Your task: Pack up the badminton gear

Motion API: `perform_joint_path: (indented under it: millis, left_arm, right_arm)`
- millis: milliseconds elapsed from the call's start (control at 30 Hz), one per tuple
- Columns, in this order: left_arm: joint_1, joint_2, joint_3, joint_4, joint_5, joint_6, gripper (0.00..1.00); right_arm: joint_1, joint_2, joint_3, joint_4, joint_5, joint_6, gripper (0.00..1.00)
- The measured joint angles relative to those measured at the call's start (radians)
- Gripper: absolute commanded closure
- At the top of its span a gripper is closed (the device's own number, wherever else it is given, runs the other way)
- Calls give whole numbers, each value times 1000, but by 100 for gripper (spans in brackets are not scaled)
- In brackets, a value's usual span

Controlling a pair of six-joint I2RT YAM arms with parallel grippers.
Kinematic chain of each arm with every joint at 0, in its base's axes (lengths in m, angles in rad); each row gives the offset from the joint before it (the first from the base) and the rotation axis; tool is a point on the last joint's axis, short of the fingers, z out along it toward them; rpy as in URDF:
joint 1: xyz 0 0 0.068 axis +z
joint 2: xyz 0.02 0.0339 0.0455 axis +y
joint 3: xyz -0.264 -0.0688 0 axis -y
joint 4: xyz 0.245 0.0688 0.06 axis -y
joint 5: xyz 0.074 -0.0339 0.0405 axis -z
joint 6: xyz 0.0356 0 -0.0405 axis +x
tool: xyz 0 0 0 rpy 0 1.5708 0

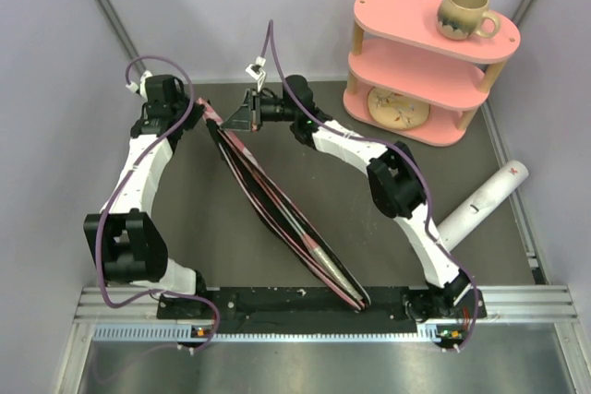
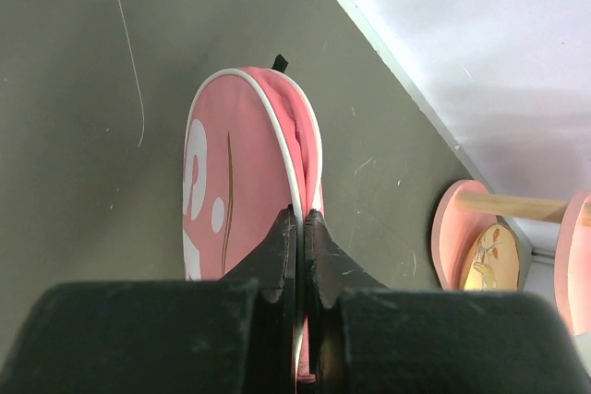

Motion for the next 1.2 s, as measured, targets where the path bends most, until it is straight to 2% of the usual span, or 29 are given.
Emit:
perform_joint_path:
  millis: [67,233,400,633,700,733,767,833,867,933,967,1033,1067,1200]
  left_arm:
    - [0,1,0,-2,-2,-8,100]
    - [-1,20,24,-23,-7,-13,100]
    - [-6,34,48,-44,-1,-16,100]
    - [5,71,85,-51,-38,-20,100]
    - [11,78,94,-55,-46,-20,100]
    - [14,79,95,-56,-50,-20,100]
    - [16,79,95,-58,-52,-24,100]
    - [18,79,95,-61,-51,-35,100]
    - [18,79,95,-63,-51,-42,100]
    - [19,79,96,-68,-53,-57,100]
    - [19,79,99,-79,-56,-72,100]
    - [20,79,106,-101,-64,-94,100]
    - [20,79,110,-115,-69,-108,100]
    - [25,79,132,-185,-79,-170,100]
  right_arm:
    - [0,-10,-31,34,-1,-9,100]
    - [8,-160,-278,61,9,-85,100]
    - [14,-381,-561,96,77,-169,100]
    - [66,-764,-987,170,67,-204,100]
    - [74,-834,-1046,131,90,-220,100]
    - [75,-852,-1050,96,103,-233,99]
    - [72,-853,-1025,31,118,-251,88]
    - [70,-793,-880,-162,155,-304,81]
    - [70,-752,-799,-238,173,-327,72]
    - [70,-650,-605,-386,216,-359,61]
    - [70,-618,-547,-433,234,-367,50]
    - [74,-582,-485,-518,276,-383,41]
    - [80,-568,-463,-558,311,-397,34]
    - [139,-507,-390,-674,499,-535,30]
